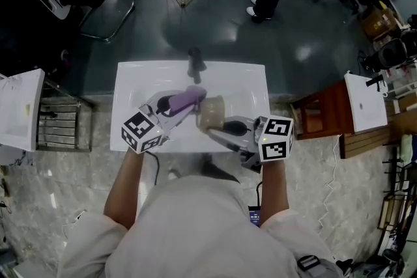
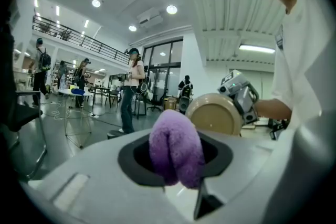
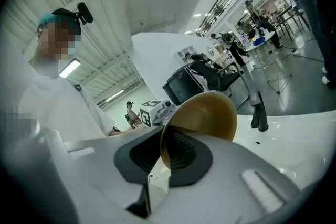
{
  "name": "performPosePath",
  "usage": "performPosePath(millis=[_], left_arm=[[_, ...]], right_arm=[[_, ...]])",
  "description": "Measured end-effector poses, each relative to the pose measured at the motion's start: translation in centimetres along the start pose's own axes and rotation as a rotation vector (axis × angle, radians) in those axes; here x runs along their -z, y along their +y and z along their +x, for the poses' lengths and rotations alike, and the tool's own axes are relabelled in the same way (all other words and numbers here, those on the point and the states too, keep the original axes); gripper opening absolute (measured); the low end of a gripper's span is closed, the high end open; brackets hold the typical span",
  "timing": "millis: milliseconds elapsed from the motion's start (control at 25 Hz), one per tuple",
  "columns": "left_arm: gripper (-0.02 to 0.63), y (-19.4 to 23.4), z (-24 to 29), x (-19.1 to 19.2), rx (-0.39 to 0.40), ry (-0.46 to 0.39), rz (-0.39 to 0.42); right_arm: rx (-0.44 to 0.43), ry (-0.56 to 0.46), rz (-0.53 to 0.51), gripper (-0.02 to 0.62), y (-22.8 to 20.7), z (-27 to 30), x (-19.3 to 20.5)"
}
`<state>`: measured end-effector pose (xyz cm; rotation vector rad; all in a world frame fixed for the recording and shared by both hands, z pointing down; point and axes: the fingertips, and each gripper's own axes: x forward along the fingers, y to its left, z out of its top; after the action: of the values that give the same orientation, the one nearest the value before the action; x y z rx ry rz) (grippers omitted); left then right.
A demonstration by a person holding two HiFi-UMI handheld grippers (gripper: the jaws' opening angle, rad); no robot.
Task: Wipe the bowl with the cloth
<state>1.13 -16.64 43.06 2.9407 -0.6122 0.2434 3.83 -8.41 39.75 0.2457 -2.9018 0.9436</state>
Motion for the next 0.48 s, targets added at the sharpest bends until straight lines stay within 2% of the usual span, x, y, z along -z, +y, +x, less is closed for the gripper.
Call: performPosePath(millis=[480], left_arm=[[0.12, -1.3, -0.1, 1.9, 0.01, 0.034, -0.013]], right_arm=[[-0.052, -0.148, 0.086, 0.012, -0.3, -0.9, -2.2]])
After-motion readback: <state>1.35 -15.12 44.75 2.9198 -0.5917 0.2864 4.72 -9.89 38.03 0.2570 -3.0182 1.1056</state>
